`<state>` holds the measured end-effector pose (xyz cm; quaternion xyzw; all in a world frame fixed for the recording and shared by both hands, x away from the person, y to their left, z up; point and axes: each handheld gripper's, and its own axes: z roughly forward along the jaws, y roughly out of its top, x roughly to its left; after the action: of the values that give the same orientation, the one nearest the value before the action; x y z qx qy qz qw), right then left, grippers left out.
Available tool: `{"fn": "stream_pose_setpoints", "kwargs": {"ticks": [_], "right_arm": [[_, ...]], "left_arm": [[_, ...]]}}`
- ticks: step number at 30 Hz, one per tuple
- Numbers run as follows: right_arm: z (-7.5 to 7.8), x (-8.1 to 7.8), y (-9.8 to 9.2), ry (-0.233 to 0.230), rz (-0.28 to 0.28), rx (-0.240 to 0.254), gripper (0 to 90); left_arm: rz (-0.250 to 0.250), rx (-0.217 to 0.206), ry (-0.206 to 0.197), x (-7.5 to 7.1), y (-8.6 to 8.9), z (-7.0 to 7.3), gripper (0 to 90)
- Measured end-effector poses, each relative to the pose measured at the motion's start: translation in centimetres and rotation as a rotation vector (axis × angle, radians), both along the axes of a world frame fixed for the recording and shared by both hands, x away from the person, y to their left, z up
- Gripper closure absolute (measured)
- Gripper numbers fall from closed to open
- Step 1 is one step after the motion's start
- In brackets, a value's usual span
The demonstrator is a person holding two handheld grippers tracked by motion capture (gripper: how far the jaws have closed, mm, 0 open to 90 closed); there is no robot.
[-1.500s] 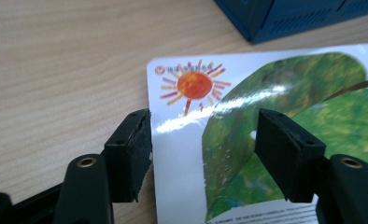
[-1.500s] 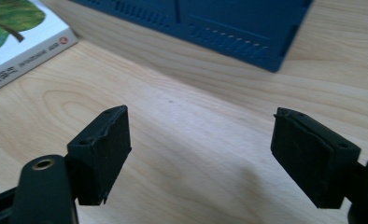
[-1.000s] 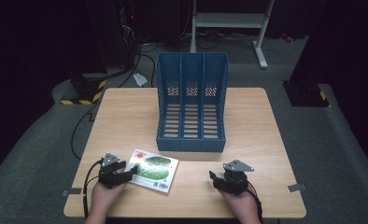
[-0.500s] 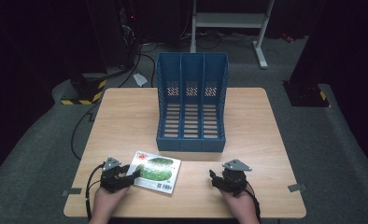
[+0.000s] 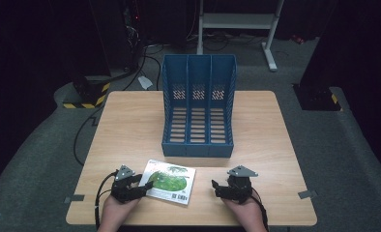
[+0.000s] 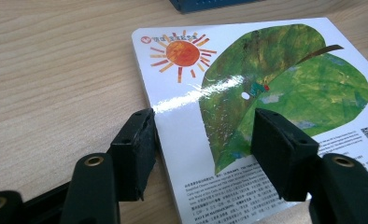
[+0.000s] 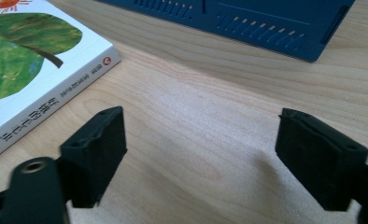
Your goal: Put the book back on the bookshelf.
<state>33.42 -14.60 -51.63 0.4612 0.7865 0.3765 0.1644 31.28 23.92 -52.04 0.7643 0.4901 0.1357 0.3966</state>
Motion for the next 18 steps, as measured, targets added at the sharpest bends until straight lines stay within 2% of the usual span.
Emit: {"fn": "stream_pose_setpoints", "kwargs": {"ticks": [6,10,12,14,18], "right_arm": [[0.1,-0.7,0.3,-0.012,0.044,0.001,30.5],[0.0,-0.9,0.9,-0.021,0.071,-0.006,36.1],[0.0,-1.1,1.3,-0.007,0.084,-0.001,40.4],[0.0,-1.3,1.7,-0.025,0.105,-0.034,45.2],[0.0,-1.5,2.2,-0.019,0.124,-0.046,47.1]], "left_arm": [[-0.001,-0.003,0.003,0.0,0.0,-0.1,39.4],[-0.022,-0.01,0.007,0.0,-0.2,-0.1,40.3],[-0.033,-0.019,0.009,-0.2,-0.5,-0.1,41.1],[-0.049,-0.01,0.006,-0.2,-0.8,0.0,41.6],[-0.073,-0.005,0.0,-0.4,-1.7,0.0,42.4]]}}
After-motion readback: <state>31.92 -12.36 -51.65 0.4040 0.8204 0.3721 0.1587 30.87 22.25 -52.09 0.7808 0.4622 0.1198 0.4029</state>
